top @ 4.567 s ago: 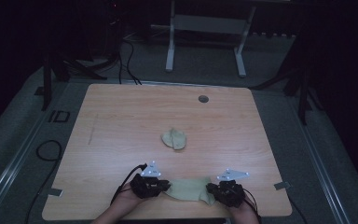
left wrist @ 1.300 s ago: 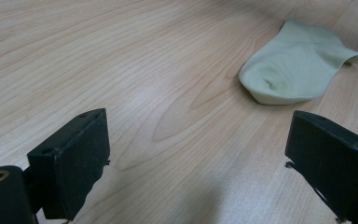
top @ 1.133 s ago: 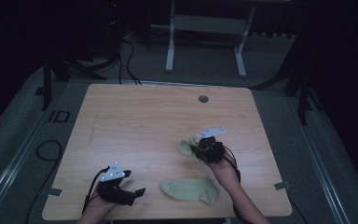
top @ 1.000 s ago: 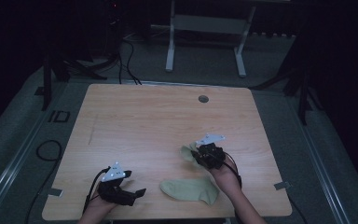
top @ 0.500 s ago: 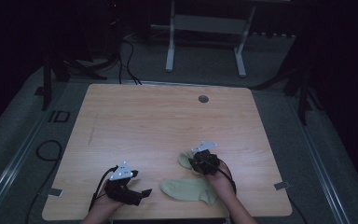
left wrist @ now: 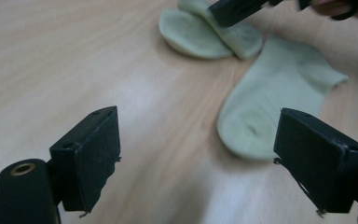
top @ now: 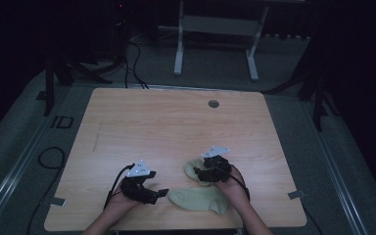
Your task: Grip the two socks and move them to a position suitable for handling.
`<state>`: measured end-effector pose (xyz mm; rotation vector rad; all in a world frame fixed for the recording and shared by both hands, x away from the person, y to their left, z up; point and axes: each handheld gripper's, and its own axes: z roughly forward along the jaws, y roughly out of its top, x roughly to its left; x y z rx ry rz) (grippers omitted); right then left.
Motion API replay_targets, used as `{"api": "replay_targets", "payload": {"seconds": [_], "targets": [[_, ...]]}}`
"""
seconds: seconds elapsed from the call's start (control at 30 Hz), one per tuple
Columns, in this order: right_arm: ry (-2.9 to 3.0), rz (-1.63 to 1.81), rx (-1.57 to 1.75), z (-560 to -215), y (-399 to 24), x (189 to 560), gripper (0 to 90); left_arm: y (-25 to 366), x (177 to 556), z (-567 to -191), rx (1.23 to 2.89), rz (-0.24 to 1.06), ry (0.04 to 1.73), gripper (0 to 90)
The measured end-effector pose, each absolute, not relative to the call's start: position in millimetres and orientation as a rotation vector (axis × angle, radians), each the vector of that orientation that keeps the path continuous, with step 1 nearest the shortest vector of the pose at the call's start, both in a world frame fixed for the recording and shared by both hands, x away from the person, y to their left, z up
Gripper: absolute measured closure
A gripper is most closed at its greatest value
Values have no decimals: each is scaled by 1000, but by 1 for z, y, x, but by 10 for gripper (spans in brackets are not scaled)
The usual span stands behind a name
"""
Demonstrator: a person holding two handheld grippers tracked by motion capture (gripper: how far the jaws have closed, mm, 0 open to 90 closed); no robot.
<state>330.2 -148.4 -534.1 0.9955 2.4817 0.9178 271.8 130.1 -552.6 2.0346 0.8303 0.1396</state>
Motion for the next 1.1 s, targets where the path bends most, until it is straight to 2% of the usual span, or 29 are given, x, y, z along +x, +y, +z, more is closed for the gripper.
{"api": "replay_targets", "payload": {"seconds": [0.07,0.2,0.23,0.27,0.33,0.4,0.47,0.5,0.53,0.67,0.73,0.93,1.03,1.07,1.1], "targets": [[2462,964,1006,-520,-153,331,402,125,279,-549,2032,133,827,159],[2433,1019,1051,-502,-163,335,446,110,296,-544,2074,133,817,159],[2433,1019,1051,-502,-163,335,446,110,296,-544,2074,133,817,160],[2449,1025,1057,-503,-164,337,500,101,305,-544,2107,138,804,160],[2459,1008,1063,-506,-164,337,531,92,314,-546,2133,131,806,171],[2485,1000,1070,-513,-162,338,562,82,322,-549,2142,118,810,215],[2497,990,1069,-516,-161,339,562,82,322,-549,2142,118,810,215],[2522,959,1061,-524,-157,340,562,70,335,-553,2171,99,803,300],[2531,945,1055,-527,-156,341,562,67,339,-554,2183,100,799,328],[2558,919,1069,-536,-154,347,563,60,346,-556,2193,77,803,397],[2573,887,1063,-543,-152,350,573,50,355,-559,2192,43,817,464],[2568,874,1052,-550,-151,350,646,39,364,-563,2178,-7,833,577],[2565,874,1045,-550,-152,350,676,35,364,-563,2203,7,826,684],[2566,871,1048,-549,-152,350,700,34,363,-562,2207,11,824,771],[2561,875,1059,-549,-153,350,701,34,363,-562,2206,12,828,818]]}}
